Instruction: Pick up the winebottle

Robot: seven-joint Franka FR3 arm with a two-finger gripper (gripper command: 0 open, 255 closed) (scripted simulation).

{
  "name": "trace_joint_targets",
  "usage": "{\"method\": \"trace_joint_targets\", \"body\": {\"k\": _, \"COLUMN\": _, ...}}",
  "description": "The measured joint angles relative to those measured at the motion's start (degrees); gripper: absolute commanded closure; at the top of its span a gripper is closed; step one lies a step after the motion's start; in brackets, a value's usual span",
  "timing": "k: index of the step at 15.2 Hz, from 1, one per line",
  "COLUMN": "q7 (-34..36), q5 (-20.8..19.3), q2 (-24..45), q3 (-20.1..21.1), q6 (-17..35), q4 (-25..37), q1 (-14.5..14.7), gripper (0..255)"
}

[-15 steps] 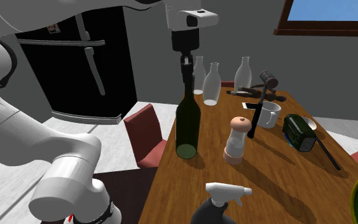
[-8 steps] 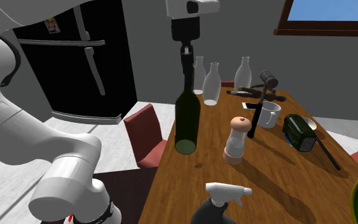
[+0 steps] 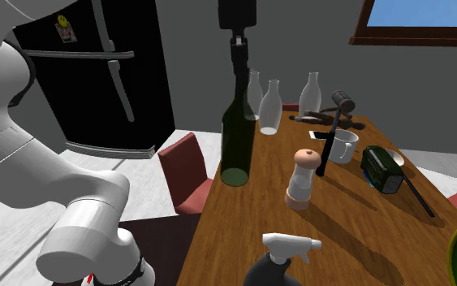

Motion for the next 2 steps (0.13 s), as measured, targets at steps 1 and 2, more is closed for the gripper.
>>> {"method": "trace_joint_targets", "body": {"k": 1, "q7": 0.13, "q5": -0.07, "q2": 0.54, "q3": 0.08, "q6": -0.72, "q4": 1.26, "q1": -0.05, "gripper": 255}}
{"method": "trace_joint_targets", "body": {"k": 2, "q7": 0.11, "q5": -0.13, "q2": 0.77, "q3": 0.04, "q6": -1.24, "q4": 2.0, "q1": -0.08, "gripper": 255}}
